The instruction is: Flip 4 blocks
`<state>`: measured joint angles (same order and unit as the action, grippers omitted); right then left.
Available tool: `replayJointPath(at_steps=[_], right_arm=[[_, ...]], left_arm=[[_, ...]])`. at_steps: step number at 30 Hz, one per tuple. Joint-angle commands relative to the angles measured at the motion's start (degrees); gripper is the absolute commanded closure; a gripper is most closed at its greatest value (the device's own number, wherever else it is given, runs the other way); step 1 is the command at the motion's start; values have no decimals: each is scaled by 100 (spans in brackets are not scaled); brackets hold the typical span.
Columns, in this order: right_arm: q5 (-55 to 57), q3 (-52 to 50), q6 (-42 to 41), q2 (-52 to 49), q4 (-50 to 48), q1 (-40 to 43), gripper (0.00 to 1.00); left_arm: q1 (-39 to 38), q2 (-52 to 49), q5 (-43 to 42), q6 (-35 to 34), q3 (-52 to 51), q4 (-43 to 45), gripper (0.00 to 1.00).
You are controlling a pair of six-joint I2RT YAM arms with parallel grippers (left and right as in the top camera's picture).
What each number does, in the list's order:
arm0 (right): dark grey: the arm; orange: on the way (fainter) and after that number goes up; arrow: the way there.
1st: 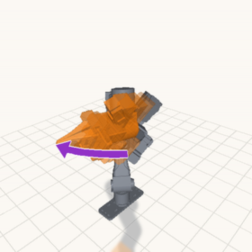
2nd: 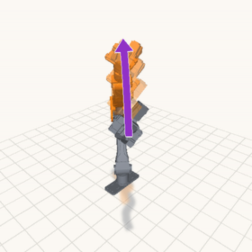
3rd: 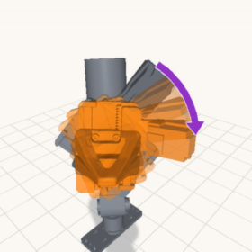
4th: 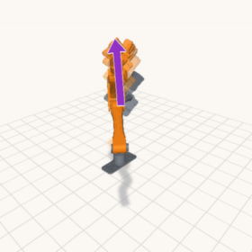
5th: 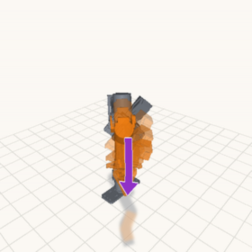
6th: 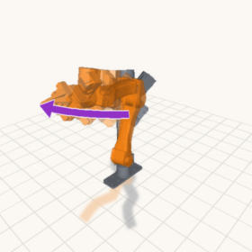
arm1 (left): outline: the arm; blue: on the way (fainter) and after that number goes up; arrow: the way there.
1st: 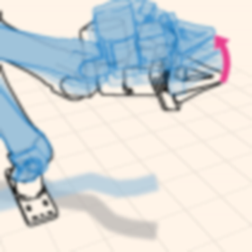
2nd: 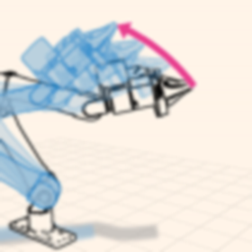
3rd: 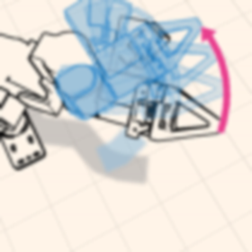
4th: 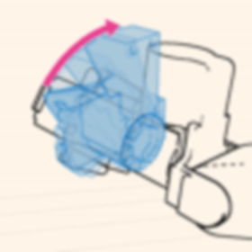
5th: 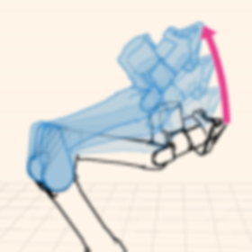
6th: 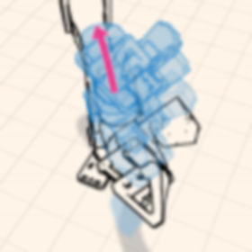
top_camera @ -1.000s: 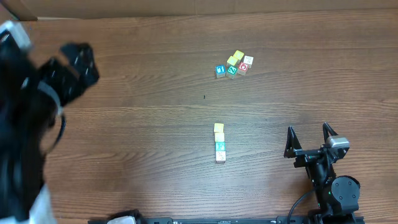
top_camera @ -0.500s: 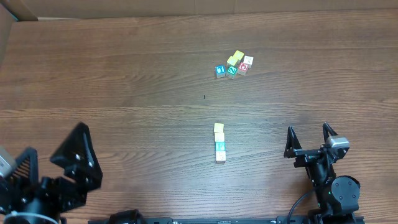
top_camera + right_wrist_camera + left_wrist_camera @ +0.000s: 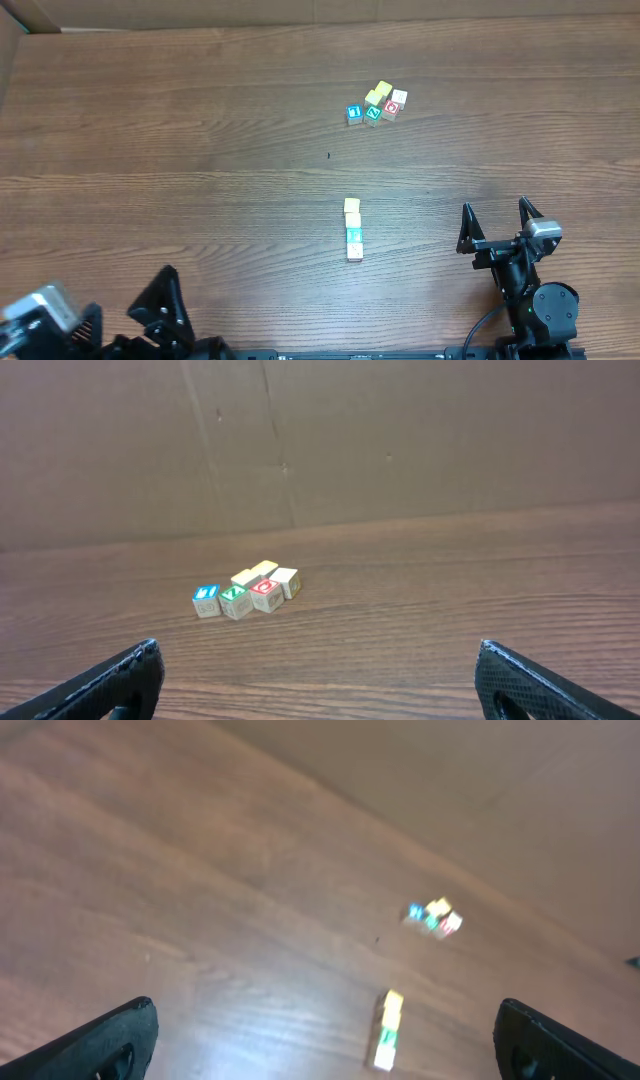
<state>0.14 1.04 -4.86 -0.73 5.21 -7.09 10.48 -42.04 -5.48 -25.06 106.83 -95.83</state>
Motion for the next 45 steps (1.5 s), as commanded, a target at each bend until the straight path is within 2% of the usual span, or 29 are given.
replayJointPath(at_steps=[1, 5, 9, 13, 22, 28, 39, 45], right_arm=[[-46, -57, 20, 57, -37, 42, 0], [-44, -57, 20, 57, -37, 42, 0], [-46, -57, 20, 57, -37, 42, 0], [-46, -57, 20, 57, -37, 42, 0], [-46, -57, 20, 57, -37, 42, 0], [-46, -59, 20, 57, -37, 42, 0], [-46, -57, 20, 57, -37, 42, 0], [-46, -57, 20, 57, -37, 42, 0]], left_arm=[[-44, 540, 61, 63, -767, 59, 0], [-44, 1082, 57, 13, -1561, 144, 0], [-44, 1665, 57, -413, -2288, 1014, 0], [-44, 2264, -20, -820, -3132, 2761, 0], [-149, 3613, -160, -837, -5265, 7230, 0], [-420, 4107, 98, -769, -6413, 9184, 0], [-494, 4181, 577, -748, -7722, 10977, 0], [-494, 4181, 605, -758, -8467, 11667, 0]])
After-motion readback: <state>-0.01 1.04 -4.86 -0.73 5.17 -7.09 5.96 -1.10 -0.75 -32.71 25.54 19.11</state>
